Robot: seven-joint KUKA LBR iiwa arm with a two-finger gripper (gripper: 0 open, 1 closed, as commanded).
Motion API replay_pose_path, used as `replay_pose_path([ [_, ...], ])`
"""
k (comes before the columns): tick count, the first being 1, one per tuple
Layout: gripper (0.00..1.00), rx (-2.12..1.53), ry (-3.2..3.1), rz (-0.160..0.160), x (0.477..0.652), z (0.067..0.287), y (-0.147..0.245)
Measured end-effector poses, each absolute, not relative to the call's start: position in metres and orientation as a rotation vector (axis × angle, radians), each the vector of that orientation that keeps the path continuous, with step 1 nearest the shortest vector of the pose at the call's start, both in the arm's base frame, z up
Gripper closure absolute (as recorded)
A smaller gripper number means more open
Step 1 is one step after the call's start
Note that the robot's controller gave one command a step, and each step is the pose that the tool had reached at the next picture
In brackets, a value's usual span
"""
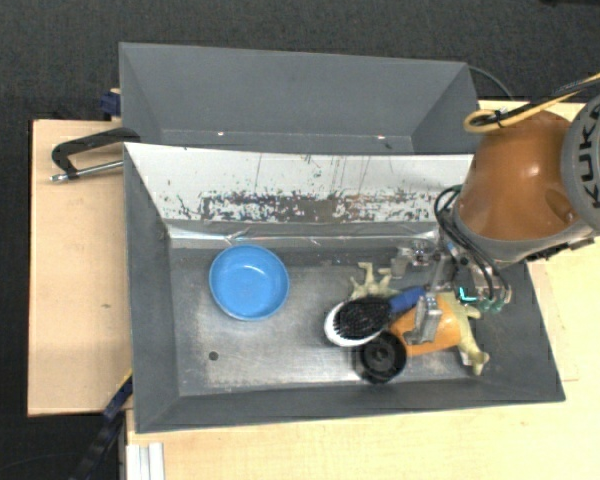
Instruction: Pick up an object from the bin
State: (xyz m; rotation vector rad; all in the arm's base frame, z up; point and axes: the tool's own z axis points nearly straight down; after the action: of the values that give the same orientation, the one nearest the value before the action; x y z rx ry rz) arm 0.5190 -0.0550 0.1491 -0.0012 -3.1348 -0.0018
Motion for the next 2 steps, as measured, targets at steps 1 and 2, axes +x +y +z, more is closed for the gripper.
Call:
replay_pose_path([
  [1, 0.0, 0.238, -3.172, 0.006, 0.5463, 0.0812, -0.048],
  [2, 1.0, 0.24, -3.171, 0.011, 0.5465, 0.0844, -0.0498],
])
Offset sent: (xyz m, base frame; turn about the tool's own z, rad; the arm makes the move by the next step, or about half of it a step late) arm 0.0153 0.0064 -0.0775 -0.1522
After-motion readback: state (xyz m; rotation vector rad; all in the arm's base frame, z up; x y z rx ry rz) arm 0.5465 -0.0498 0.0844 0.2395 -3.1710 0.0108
